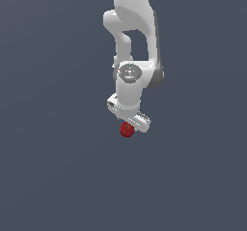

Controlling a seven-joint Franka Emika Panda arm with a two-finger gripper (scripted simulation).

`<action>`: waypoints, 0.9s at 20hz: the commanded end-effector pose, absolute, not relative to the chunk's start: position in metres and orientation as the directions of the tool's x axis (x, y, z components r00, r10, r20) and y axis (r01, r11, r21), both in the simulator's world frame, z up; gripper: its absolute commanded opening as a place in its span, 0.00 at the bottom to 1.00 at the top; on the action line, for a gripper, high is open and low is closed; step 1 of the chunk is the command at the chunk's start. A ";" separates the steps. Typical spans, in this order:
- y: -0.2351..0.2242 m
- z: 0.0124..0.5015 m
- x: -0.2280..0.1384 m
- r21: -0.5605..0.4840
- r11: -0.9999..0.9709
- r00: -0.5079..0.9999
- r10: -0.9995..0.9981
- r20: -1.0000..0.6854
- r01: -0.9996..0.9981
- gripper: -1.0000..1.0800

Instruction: Pick up the object and move it to a goal position.

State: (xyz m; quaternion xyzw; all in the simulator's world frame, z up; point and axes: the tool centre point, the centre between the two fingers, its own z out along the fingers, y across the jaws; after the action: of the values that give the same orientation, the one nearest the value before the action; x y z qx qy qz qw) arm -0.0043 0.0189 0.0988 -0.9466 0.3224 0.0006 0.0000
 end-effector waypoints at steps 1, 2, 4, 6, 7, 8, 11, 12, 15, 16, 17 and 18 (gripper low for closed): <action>0.019 0.097 -0.004 0.000 -0.780 0.780 -0.625 0.000 -0.625 0.96; 0.019 0.097 -0.004 0.000 -0.778 0.778 -0.628 0.000 -0.628 0.96; 0.019 0.096 -0.004 0.000 -0.776 0.776 -0.631 0.000 -0.631 0.96; 0.019 0.096 -0.004 0.000 -0.779 0.779 -0.627 0.000 -0.627 0.96; 0.019 0.095 -0.004 0.000 -0.779 0.779 -0.627 0.000 -0.627 0.96; 0.019 0.093 -0.005 0.000 -0.779 0.779 -0.627 0.000 -0.627 0.96; 0.019 0.083 -0.005 0.000 -0.778 0.778 -0.628 0.000 -0.628 0.96; 0.019 0.078 -0.005 0.000 -0.778 0.778 -0.628 0.000 -0.628 0.96; 0.019 0.061 -0.006 0.000 -0.777 0.777 -0.630 0.000 -0.630 0.96; 0.019 0.057 -0.006 0.000 -0.777 0.777 -0.630 0.000 -0.630 0.96; 0.019 0.053 -0.006 0.000 -0.776 0.776 -0.630 0.000 -0.630 0.96; 0.019 0.050 -0.006 0.000 -0.776 0.776 -0.630 0.000 -0.630 0.96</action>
State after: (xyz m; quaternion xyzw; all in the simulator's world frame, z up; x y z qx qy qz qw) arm -0.0059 0.0189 0.0558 -0.9425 0.3342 0.0005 -0.0003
